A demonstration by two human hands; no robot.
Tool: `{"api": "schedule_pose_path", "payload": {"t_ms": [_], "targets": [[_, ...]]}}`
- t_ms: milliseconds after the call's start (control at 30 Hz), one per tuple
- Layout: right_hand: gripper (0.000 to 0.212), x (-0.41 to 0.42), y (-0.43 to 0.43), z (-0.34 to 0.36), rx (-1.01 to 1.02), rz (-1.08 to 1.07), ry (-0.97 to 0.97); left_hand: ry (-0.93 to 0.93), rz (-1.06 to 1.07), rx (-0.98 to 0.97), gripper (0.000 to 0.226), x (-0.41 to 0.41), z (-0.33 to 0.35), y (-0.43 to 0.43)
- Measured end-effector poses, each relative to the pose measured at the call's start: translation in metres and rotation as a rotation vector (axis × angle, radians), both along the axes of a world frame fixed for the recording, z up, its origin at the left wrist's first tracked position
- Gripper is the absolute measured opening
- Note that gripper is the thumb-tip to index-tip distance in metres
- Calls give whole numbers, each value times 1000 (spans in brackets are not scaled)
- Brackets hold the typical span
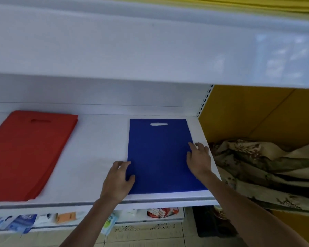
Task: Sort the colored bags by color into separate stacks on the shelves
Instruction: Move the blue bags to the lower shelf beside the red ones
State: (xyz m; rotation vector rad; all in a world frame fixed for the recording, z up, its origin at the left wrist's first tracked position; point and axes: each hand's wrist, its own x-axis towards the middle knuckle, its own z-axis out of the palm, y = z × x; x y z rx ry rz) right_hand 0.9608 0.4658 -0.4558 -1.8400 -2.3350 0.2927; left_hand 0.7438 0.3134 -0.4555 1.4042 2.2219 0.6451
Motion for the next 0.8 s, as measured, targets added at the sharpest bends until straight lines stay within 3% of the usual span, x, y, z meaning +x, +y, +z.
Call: {"api": "schedule_pose_path", "payload": {"t_ms": [133, 267, 333, 567, 800], "targets": [[33, -33, -41, 20, 103, 278, 233, -39, 112, 96, 39, -8, 26, -36], [33, -109, -89, 59, -127, 418, 416, -20, 262, 175, 29, -52, 69, -98], [31, -153, -118, 77, -146, 452, 490, -5, 355, 198, 27, -88, 100, -134], [36, -323, -250, 192, -116, 793, 717, 199, 552, 318, 24, -213, 239, -266], [32, -445, -348, 325, 17, 1016, 921, 413, 652, 390, 26, -285, 350, -372]]}}
